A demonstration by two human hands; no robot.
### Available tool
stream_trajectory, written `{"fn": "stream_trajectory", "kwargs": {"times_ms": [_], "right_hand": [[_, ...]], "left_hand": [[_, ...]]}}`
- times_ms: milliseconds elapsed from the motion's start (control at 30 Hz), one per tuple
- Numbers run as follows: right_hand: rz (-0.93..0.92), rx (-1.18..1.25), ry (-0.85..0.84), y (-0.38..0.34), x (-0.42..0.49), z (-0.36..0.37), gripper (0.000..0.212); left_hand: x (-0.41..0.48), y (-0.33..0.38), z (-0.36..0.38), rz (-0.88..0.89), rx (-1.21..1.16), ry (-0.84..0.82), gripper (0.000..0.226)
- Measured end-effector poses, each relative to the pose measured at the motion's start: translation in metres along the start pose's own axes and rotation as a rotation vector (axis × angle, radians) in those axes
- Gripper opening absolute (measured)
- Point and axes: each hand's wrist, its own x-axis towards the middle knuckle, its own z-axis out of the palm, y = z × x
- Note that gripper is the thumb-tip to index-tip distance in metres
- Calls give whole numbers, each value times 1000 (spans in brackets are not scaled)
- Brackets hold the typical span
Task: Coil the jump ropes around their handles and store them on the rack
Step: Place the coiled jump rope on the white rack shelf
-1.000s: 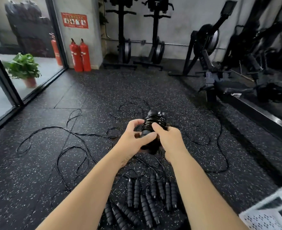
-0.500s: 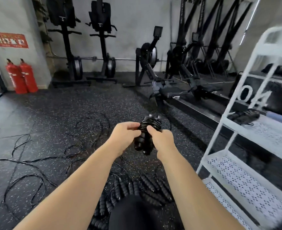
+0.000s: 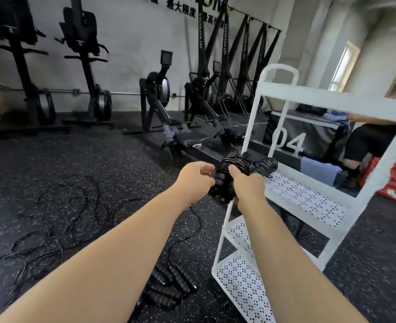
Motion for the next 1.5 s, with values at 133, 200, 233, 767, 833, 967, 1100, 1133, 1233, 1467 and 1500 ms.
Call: {"fn": "stream_trajectory", "kwargs": {"times_ms": [133,200,233,767,833,967,1100,1133,1233,1467,1500], "right_hand": [[39,11,112,-11,39,-31,63],[73,11,161,-16,57,-44,57],[70,15,183,-17,67,-50,52],[257,17,250,13,149,-72,47],[254,-40,250,17,156,-72,48],[264,-214,285,24,166,-74,53],[270,-395,294,32,171,-74,56],[282,-412,281,32,171,-74,57],[280,-500,242,29,175,-75,58],[288,-467,227,30,179,-79,62],[296,-448,229,31,178,-78,61]], "left_hand": [[18,9,34,29,35,-89,45],[27,13,48,48,58,-123,46],[32,15,53,48,65,-138,47],[80,8,78,25,124,-181,47],[82,6,78,33,125,-189,46],[83,1,77,20,116,-192,45],[82,1,75,2,117,-190,45],[82,2,75,2,119,-187,45],[83,8,74,10,131,-181,44],[80,15,67,25,154,-171,46],[78,14,65,24,155,-166,45]]}}
